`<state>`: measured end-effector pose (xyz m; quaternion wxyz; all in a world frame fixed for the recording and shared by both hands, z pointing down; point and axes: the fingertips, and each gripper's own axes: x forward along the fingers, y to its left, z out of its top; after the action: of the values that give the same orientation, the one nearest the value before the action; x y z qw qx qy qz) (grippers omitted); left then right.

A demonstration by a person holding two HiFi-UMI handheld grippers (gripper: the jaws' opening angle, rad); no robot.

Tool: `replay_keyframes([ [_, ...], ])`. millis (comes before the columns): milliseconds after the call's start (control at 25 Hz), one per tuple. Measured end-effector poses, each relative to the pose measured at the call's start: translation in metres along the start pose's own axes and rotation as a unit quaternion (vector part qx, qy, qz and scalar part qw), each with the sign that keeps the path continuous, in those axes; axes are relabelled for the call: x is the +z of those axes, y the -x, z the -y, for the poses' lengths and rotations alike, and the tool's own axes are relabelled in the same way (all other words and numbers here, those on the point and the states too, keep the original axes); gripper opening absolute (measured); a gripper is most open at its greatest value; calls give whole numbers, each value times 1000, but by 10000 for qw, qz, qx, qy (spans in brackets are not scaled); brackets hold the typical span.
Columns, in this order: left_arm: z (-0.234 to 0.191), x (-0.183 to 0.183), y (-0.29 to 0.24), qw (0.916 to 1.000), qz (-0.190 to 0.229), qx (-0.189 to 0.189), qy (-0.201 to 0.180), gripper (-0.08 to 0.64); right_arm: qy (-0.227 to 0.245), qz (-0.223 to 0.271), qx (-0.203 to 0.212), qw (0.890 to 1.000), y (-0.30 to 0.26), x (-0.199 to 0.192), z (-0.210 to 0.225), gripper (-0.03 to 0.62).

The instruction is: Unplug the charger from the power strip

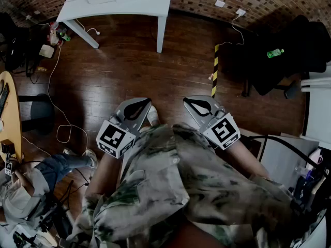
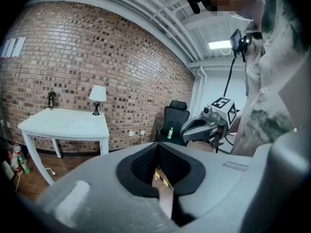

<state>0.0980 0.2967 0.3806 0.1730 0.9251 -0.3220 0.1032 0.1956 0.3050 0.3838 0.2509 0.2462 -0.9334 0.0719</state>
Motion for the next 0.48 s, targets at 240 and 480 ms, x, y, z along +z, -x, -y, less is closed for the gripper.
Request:
replay_keyframes([
  [240, -84, 14, 3, 10000, -47, 68, 50, 2, 229, 53, 152, 9996, -69, 35, 21, 6],
  [480, -145, 10, -22, 9990, -153, 262, 329, 2, 165, -120, 421, 9989, -124, 43, 75, 6],
])
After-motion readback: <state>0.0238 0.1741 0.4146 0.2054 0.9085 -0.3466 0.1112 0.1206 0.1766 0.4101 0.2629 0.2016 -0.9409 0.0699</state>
